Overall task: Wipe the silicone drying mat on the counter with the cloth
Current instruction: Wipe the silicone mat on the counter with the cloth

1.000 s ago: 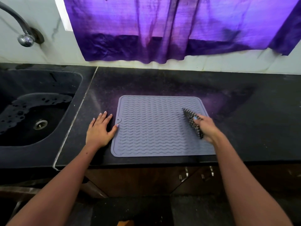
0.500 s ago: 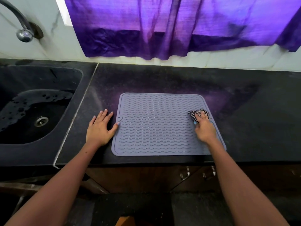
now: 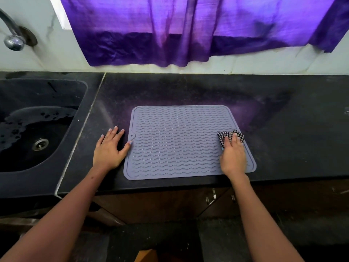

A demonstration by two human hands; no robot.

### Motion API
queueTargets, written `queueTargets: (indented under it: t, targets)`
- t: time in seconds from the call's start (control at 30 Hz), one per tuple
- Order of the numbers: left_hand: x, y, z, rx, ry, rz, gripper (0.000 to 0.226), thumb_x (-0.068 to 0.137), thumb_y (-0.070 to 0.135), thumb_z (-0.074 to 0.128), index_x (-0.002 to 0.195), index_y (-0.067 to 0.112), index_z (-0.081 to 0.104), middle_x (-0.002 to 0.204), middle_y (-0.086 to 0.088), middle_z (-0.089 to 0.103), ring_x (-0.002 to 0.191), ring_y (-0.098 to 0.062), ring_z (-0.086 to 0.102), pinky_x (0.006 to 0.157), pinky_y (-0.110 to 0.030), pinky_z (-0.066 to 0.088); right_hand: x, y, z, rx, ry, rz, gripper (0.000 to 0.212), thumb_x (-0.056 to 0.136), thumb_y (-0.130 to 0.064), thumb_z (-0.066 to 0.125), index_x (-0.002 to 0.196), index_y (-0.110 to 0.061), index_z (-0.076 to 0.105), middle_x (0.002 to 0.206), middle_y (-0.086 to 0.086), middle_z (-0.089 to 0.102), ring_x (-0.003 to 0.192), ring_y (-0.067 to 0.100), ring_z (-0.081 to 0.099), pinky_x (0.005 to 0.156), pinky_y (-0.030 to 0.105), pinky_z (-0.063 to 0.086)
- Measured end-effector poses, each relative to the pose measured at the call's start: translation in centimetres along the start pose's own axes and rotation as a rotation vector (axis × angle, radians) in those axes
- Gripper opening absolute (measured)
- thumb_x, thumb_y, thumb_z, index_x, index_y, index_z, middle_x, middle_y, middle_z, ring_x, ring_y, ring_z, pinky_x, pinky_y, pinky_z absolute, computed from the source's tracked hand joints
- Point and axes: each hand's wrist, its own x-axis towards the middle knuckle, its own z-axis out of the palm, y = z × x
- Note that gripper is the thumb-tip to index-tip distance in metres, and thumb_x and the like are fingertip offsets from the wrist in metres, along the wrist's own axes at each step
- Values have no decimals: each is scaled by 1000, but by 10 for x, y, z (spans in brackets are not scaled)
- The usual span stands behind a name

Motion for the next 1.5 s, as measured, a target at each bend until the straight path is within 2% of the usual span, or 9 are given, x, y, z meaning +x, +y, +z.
queueTargets:
  t: [0.17,0.33,0.47,0.63,0.87,1.03,1.17,1.3,1.5]
  targets:
    - [1,-1,1,3,-3,-5,86,77,73,16,143,22,39,155,-1,25,144,-15,17,117,-37,9,17,9,-14,209,-136,-17,57,93,-4,43,147,-10,26,158,11,6,146,25,10,118,34,14]
    - [1,0,-1,3,-28,2,90,75,74,13,144,21,36,156,-2,23,145,-15,16,118,-38,9,24,19,-54,1032,-66,391,36,93,-8,46,128,-10,57,130,7,57,115,26,56,102,36,44]
    - [0,0,-2,10,-30,2,91,75,74,11,145,21,35,156,-2,22,145,-16,15,118,-38,9,-2,12,-58,498,175,369,44,91,-4,45,134,-10,49,139,14,48,124,35,47,103,41,38]
    - [1,-1,-1,9,-30,5,91,75,74,12,145,20,35,156,-3,23,145,-16,16,118,-39,10,-33,16,-5,26,62,120,61,88,-12,54,144,-10,30,155,14,20,142,29,22,115,39,22]
    - [2,-1,0,12,-28,-1,88,76,73,15,144,21,36,156,-2,23,145,-16,15,117,-38,10,-11,36,-35,214,-166,55,53,92,-4,45,143,-13,36,158,3,16,143,25,23,113,36,24]
    - [1,0,-2,-1,-27,7,89,75,73,15,144,20,36,156,-3,24,145,-16,16,117,-38,10,7,39,-64,840,-36,469,39,92,-9,46,128,-15,57,132,10,56,119,30,53,104,38,41]
    - [-1,0,-2,-2,-27,4,91,74,74,13,144,20,36,156,-3,23,145,-16,16,117,-38,9,-18,19,-56,411,189,397,46,90,-2,48,136,-5,44,147,13,38,130,35,41,108,43,33]
    - [1,-2,-2,2,-29,9,90,76,74,13,144,20,36,156,-3,23,145,-17,16,118,-39,10,-43,21,-11,16,75,185,62,88,-11,54,145,-6,27,155,17,18,143,31,18,119,40,16]
    - [2,-1,-1,13,-22,1,89,76,73,14,144,21,36,156,-1,22,145,-15,15,117,-37,9,-33,37,-14,60,2,14,57,91,-8,47,145,-7,29,157,15,10,145,28,12,118,38,14]
